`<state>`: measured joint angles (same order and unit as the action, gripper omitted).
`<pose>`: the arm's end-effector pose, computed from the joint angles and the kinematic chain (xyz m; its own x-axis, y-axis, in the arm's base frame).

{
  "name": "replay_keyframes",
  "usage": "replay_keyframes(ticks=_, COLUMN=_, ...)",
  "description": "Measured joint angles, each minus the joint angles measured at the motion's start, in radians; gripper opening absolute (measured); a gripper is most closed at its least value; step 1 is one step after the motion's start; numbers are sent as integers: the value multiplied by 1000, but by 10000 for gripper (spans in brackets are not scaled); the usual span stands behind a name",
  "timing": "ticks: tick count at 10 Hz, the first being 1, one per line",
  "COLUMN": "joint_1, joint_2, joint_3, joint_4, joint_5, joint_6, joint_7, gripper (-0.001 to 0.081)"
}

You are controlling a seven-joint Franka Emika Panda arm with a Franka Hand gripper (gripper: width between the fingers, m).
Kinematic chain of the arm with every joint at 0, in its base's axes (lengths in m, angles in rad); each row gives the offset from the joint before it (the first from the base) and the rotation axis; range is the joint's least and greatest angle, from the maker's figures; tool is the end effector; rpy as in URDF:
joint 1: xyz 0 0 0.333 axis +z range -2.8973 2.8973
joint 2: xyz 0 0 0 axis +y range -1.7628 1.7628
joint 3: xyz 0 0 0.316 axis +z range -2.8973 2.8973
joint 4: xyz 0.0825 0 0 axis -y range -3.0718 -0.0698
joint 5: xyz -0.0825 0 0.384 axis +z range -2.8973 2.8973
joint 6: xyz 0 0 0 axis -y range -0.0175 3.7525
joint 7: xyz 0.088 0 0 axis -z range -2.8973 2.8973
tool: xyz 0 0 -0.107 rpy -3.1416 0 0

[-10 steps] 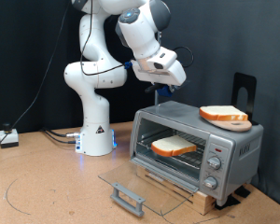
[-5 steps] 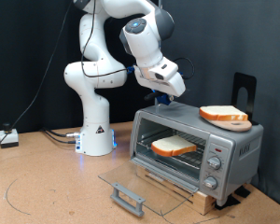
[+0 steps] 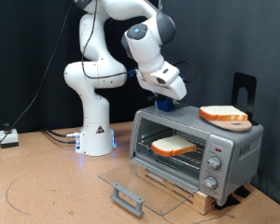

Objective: Make a piece of toast with the oven

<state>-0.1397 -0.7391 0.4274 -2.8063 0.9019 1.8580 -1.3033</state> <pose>0.2870 0.1324 0.3809 0.4974 0.7780 0.3838 0.8521 -0.3550 -0.3845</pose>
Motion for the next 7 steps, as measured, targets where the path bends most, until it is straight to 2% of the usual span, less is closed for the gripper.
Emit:
replay_keyframes(ticks=1, joint_1=0, joint_2=-2, joint_3=0, joint_4=0, joint_5=15, joint_6=4, joint_7=-3, gripper=693)
replay_keyframes(ticks=2, joint_1=0, joint_2=-6, joint_3=-8, joint_4=0, joint_5=25, joint_6=4, joint_7=-14, gripper=780)
replay_keyframes(ticks=3, joint_1=0, joint_2=-16, joint_3=-34, joint_4=3, joint_5=32, joint_6=-13, joint_7=-34, gripper=780)
replay_keyframes(ticks=6, joint_1=-6, joint_2=-76, joint_3=-170, joint_4=20, joint_5=22, joint_6=-108, joint_7=-92, gripper=808)
replay_keyframes(ticks=7, joint_1=-9, joint_2=-96, joint_3=-193, joint_4=20, joint_5=17, joint_6=-128, joint_7=-98, gripper=809)
